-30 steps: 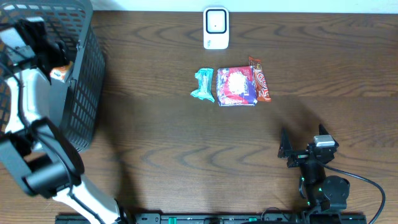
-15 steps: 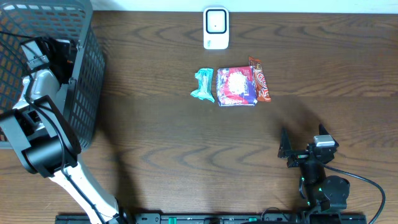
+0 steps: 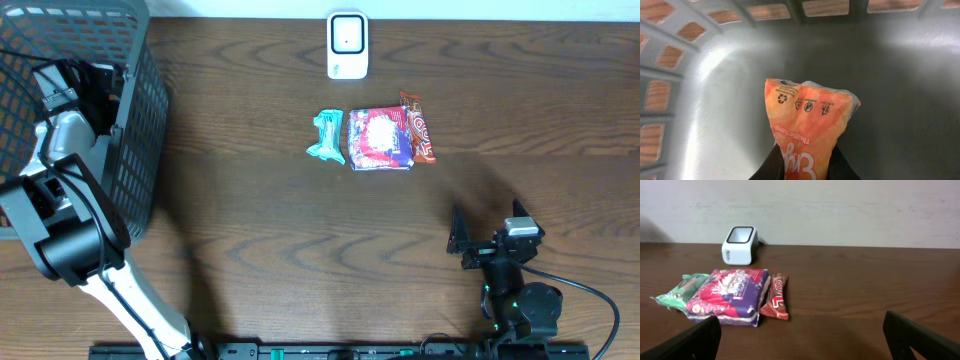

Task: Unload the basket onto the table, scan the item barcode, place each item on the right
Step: 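Carry the orange box out and release it left of the wipes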

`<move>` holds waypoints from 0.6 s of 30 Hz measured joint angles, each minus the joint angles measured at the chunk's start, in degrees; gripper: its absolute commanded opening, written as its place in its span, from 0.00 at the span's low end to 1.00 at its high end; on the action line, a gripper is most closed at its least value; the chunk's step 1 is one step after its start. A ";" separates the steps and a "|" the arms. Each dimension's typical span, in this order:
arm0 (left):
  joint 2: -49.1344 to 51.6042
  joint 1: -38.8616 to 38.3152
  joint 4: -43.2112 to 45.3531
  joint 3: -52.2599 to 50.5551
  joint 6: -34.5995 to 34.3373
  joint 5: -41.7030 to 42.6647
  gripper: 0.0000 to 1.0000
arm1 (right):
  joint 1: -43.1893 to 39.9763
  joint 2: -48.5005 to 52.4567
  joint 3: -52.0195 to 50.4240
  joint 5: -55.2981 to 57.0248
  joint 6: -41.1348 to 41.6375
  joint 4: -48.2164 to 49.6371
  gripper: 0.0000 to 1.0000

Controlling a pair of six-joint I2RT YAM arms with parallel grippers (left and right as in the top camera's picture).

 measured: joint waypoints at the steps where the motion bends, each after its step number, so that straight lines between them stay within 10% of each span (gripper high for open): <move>1: -0.85 0.00 0.02 -0.28 -0.63 0.02 0.07 | 0.00 0.00 0.00 0.00 0.00 0.00 0.99; 18: -44.39 -2.51 6.03 -0.70 -45.68 7.78 0.08 | 0.00 0.00 0.00 0.00 0.00 0.02 0.99</move>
